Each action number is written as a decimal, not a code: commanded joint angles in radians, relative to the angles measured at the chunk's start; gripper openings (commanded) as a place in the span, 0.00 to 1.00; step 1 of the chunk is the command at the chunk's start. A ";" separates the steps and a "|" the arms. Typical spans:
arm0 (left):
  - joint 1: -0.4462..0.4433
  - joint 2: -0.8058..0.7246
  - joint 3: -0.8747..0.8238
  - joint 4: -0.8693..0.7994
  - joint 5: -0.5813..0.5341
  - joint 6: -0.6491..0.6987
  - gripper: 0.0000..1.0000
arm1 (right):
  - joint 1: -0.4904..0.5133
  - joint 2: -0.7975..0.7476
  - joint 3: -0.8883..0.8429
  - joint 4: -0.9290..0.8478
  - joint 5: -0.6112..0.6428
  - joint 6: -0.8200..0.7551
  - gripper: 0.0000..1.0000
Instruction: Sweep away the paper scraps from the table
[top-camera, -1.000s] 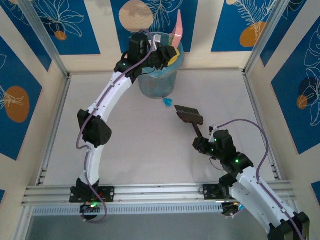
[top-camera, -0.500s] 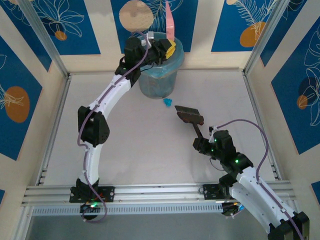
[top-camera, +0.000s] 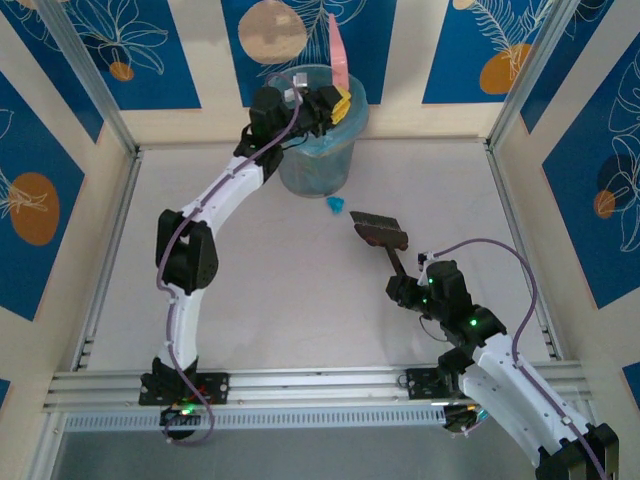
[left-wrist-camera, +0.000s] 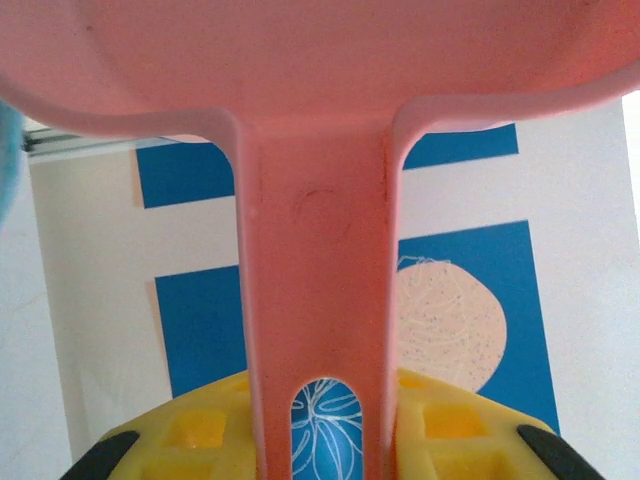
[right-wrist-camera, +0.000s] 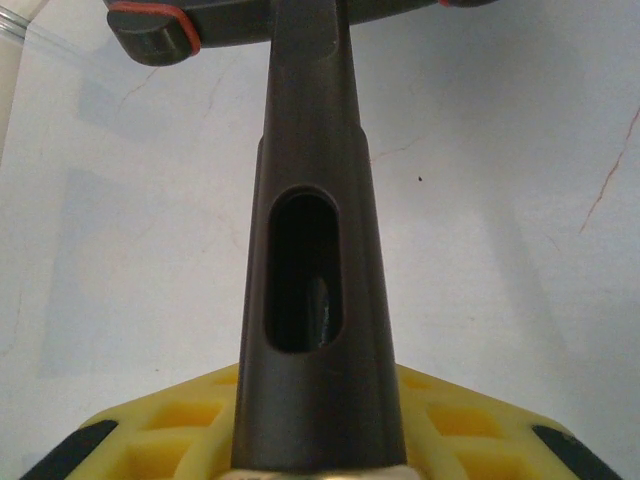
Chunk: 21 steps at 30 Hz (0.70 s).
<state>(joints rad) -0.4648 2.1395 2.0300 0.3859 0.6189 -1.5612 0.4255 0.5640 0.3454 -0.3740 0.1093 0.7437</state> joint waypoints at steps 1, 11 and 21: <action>-0.003 -0.136 -0.020 0.079 0.073 0.065 0.00 | 0.006 -0.013 -0.002 0.037 0.030 -0.022 0.00; -0.094 -0.535 -0.432 -0.166 0.119 0.509 0.00 | 0.000 -0.016 0.001 0.008 0.050 -0.010 0.00; -0.204 -0.935 -0.871 -0.845 -0.411 1.072 0.00 | -0.015 -0.016 0.002 -0.031 0.115 0.025 0.00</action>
<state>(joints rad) -0.6464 1.2434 1.2194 -0.1852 0.4366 -0.7105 0.4152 0.5636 0.3454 -0.4099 0.1730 0.7525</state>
